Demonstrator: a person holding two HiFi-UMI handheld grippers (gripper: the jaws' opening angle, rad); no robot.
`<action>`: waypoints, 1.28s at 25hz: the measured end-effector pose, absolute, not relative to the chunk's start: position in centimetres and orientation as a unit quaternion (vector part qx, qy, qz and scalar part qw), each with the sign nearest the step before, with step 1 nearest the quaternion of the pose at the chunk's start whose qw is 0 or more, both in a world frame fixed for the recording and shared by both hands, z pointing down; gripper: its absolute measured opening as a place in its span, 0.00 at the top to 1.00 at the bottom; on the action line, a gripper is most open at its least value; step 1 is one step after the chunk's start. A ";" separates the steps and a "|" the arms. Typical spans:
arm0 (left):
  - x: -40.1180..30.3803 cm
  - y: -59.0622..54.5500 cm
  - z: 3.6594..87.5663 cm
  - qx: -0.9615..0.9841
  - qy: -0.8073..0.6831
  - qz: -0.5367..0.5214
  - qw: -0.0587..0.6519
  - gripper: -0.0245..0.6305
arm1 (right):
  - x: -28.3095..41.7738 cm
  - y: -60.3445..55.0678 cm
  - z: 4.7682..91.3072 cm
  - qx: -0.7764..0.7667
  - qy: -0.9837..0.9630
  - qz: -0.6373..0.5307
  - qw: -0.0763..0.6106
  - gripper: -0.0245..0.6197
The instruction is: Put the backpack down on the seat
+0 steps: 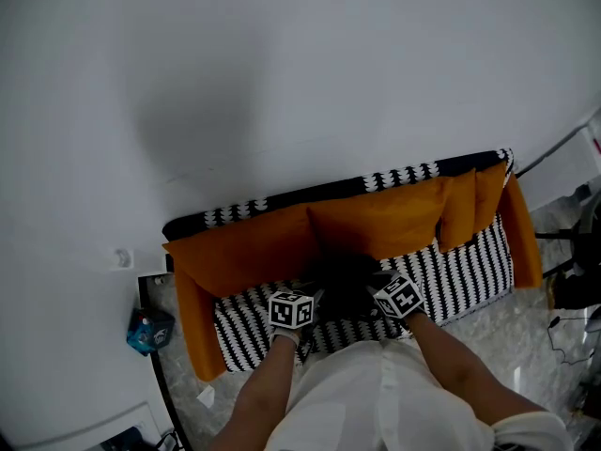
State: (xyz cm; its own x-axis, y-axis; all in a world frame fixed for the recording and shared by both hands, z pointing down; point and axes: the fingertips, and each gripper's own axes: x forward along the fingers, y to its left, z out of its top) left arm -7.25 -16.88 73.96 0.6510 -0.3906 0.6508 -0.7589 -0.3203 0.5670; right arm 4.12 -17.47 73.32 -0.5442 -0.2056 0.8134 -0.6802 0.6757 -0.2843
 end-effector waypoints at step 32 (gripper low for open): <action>-8.5 -20.9 60.3 0.851 -0.407 0.103 0.314 0.78 | 4.4 -21.6 59.7 0.333 -0.888 0.238 0.210 0.85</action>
